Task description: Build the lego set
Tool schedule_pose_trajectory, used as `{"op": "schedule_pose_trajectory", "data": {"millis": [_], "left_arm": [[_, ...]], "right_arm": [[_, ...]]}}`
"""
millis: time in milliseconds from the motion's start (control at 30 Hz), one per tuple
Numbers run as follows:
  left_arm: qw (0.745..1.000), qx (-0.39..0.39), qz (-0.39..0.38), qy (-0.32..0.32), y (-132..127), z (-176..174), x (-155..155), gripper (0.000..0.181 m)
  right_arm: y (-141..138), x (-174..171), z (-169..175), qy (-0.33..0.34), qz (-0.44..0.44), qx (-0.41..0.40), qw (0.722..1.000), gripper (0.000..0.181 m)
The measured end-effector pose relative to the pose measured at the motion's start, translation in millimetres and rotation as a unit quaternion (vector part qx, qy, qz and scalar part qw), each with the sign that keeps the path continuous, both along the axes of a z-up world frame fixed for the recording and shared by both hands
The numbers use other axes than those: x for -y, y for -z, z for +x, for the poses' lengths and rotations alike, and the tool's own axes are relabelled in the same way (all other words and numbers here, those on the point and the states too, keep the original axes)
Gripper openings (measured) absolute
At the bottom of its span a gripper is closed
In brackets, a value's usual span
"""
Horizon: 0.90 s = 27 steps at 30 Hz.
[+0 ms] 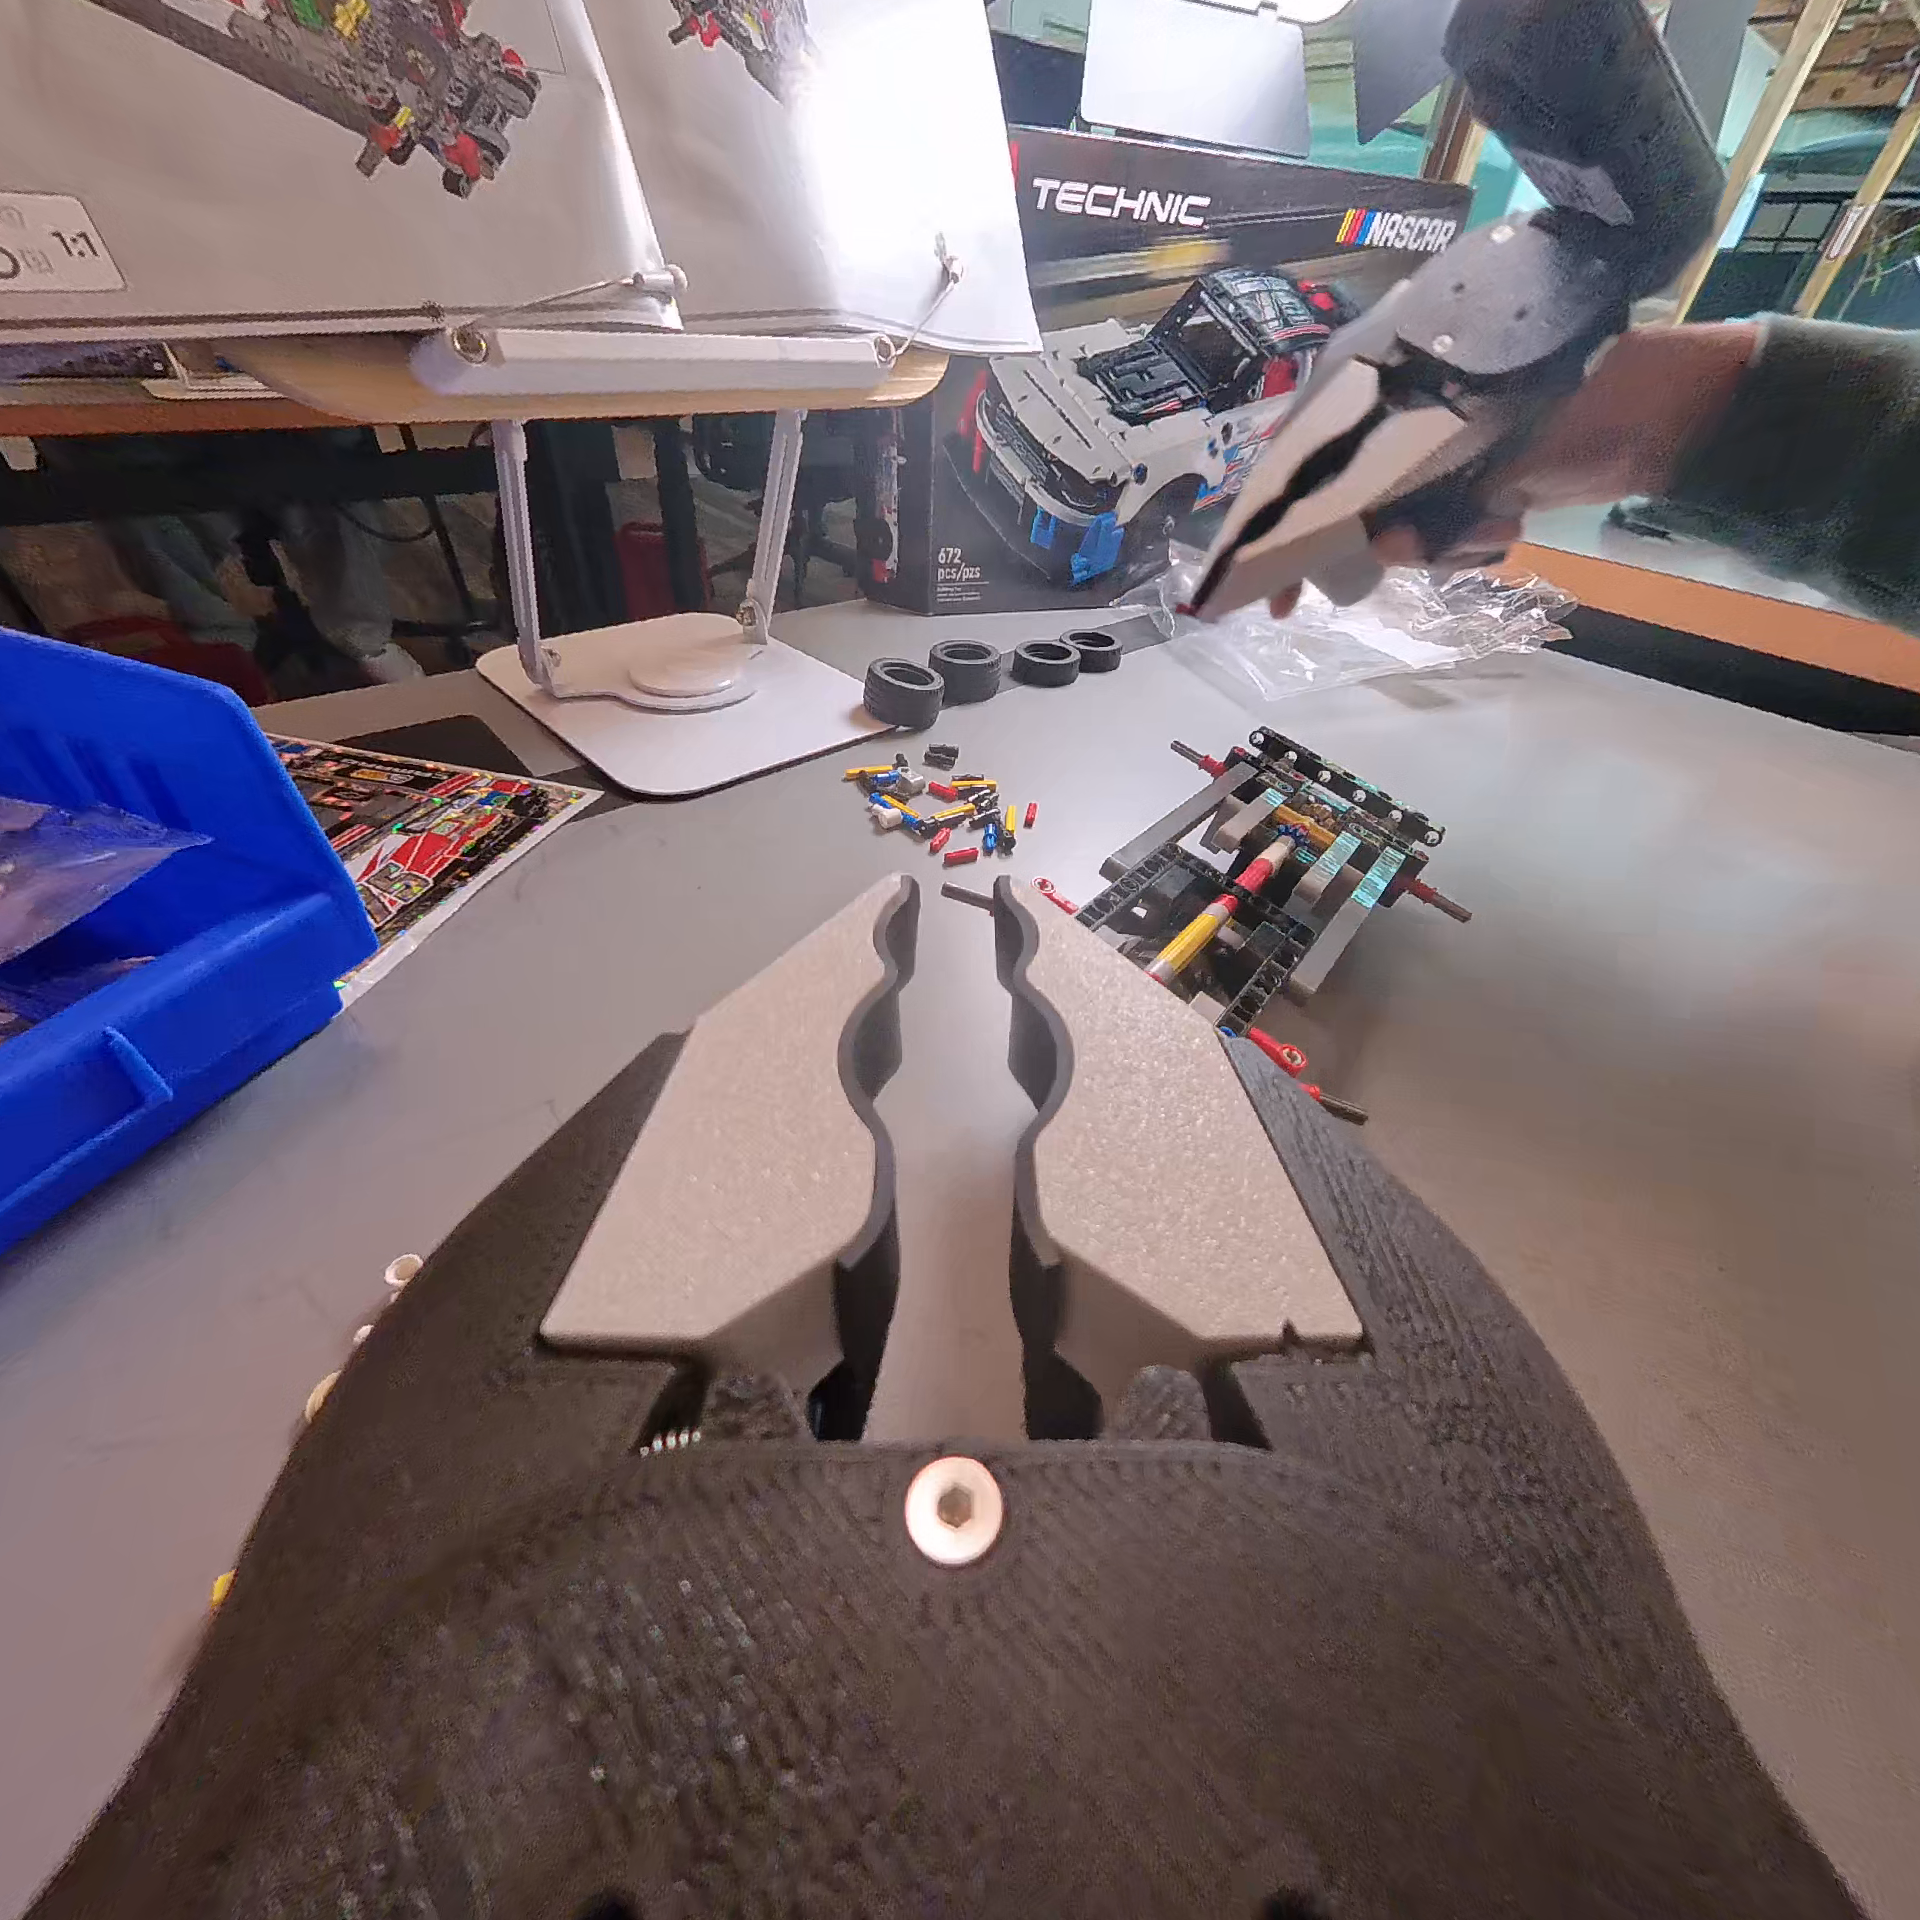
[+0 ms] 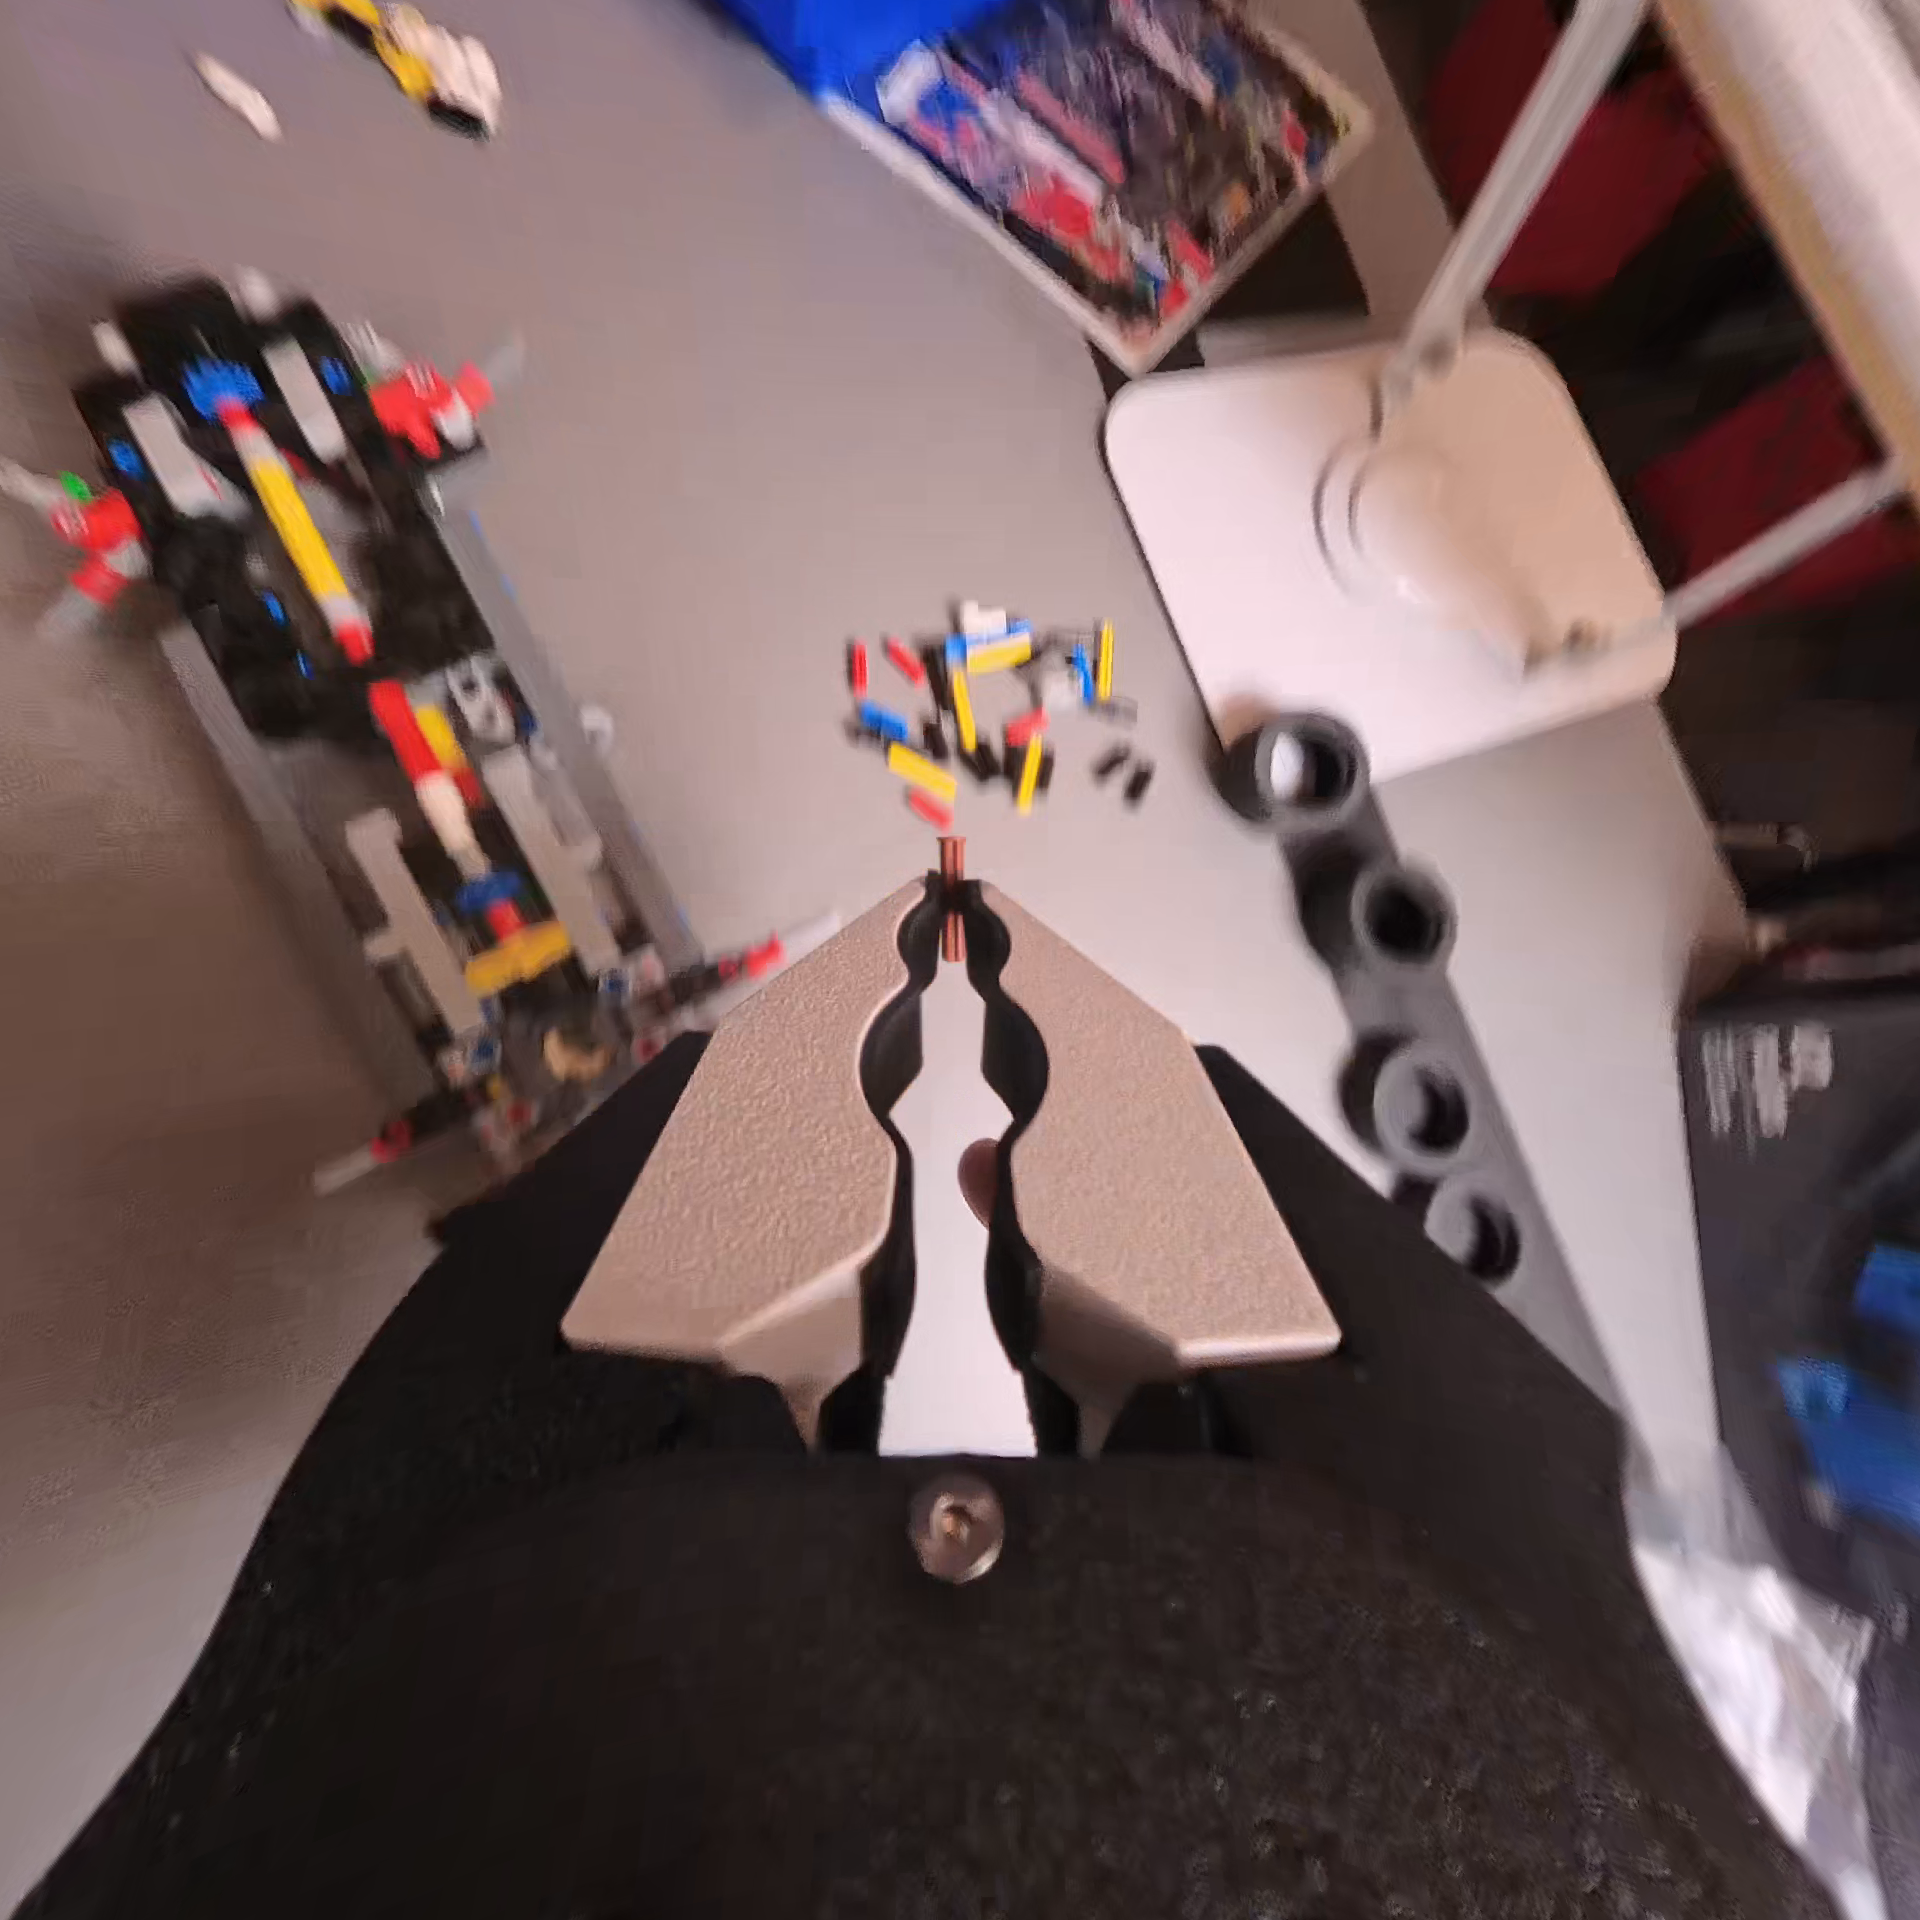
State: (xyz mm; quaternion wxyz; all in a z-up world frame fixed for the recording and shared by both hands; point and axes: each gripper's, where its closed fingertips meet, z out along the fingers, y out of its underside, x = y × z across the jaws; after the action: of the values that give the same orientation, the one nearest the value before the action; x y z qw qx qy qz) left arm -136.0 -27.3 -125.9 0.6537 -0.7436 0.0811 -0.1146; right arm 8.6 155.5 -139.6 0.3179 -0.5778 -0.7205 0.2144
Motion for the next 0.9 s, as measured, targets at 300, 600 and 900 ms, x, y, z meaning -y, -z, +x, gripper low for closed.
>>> {"op": "schedule_pose_trajectory", "data": {"millis": [300, 600, 900], "left_arm": [[1.0, -0.018, 0.002, 0.001, 0, 3, 1, 0.013], [1.0, -0.028, -0.004, -0.014, 4, -4, -1, 0.013], [1.0, -0.021, -0.003, -0.009, 3, -2, 0, 0.013]], "right_arm": [[74, 15, 97, 0.126, -0.047, 0.085, 0.987, 0.0], [94, 9, 91, 0.139, -0.033, 0.102, 0.984, 0.001], [49, -2, 88, 0.204, -0.116, -0.045, 0.971, 0.014]]}}
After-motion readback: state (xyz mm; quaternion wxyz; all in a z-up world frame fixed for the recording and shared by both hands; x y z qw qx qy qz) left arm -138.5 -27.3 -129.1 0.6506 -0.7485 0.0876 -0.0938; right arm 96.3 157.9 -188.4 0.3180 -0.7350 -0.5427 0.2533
